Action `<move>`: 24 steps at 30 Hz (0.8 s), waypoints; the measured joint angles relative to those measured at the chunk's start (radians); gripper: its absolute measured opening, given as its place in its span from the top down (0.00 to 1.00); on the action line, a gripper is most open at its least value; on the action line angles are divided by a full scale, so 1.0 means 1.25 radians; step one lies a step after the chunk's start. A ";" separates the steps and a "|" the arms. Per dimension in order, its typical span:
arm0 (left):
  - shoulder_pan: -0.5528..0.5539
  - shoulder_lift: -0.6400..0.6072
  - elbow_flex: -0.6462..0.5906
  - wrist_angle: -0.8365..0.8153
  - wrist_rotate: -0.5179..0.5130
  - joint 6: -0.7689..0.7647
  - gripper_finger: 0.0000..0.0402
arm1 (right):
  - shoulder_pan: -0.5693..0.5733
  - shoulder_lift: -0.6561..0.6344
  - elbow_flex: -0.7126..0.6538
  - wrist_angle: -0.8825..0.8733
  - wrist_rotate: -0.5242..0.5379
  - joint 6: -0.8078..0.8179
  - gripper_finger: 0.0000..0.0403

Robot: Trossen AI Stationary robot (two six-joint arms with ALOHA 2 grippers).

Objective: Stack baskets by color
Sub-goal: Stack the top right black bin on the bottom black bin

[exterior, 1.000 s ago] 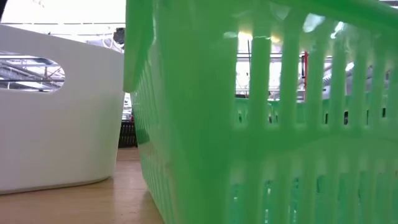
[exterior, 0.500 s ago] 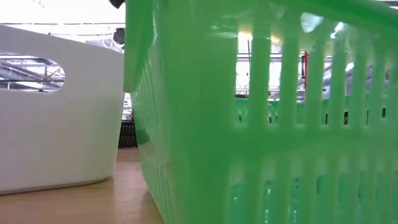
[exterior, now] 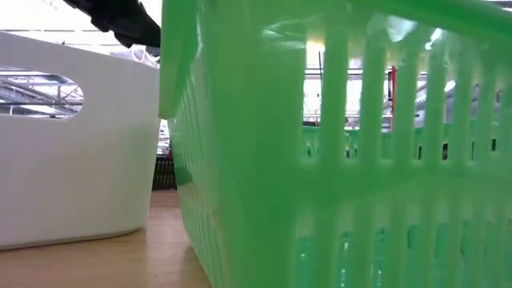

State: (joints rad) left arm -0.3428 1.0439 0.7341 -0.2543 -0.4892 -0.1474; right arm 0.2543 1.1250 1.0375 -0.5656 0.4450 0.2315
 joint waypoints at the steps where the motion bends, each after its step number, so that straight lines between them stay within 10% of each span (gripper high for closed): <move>1: 0.000 0.000 -0.004 0.001 0.000 -0.010 0.84 | -0.016 0.005 0.009 -0.033 0.000 0.014 0.76; 11: -0.030 0.000 -0.010 -0.003 0.000 -0.038 0.84 | -0.186 0.053 0.029 -0.251 -0.042 0.108 0.76; 24: -0.042 0.000 -0.010 -0.004 0.000 -0.052 0.84 | -0.259 0.082 -0.030 -0.204 -0.081 0.047 0.76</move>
State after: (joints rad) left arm -0.3958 1.0439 0.7216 -0.2596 -0.4889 -0.2125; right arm -0.0699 1.2274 1.0006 -0.8207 0.3441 0.2903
